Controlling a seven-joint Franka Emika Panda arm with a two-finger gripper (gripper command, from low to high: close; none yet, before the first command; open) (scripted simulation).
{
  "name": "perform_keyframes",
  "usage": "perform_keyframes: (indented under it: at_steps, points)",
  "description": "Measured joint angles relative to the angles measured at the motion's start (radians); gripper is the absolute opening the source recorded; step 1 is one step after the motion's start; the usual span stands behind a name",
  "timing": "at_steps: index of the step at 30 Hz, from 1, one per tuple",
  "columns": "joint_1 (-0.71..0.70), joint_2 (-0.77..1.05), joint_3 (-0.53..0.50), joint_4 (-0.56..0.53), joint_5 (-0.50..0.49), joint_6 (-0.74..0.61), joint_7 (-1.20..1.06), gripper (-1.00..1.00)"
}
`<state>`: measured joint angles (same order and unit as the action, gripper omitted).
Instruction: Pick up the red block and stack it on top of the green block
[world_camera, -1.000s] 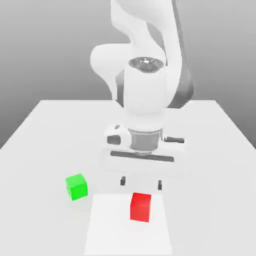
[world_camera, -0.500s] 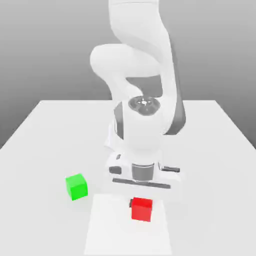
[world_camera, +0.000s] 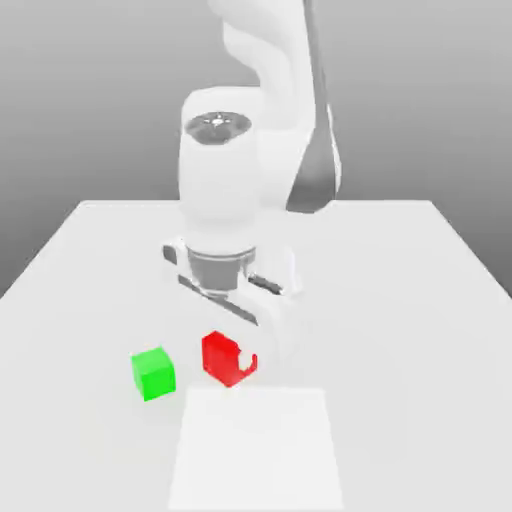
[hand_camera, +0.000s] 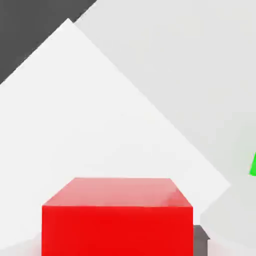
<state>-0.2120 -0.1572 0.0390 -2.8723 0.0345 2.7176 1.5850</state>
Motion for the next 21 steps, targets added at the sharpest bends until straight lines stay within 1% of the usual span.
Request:
perform_keyframes:
  at_steps: [11, 15, 21]
  points:
    - [-0.279, -0.136, -0.018, -0.095, -0.018, -0.041, 0.573, -1.0]
    - [-0.331, -0.084, -0.007, -0.097, -0.052, 0.008, 0.646, -1.0]
    - [-0.352, 0.055, 0.001, -0.09, -0.089, 0.141, 0.675, -1.0]
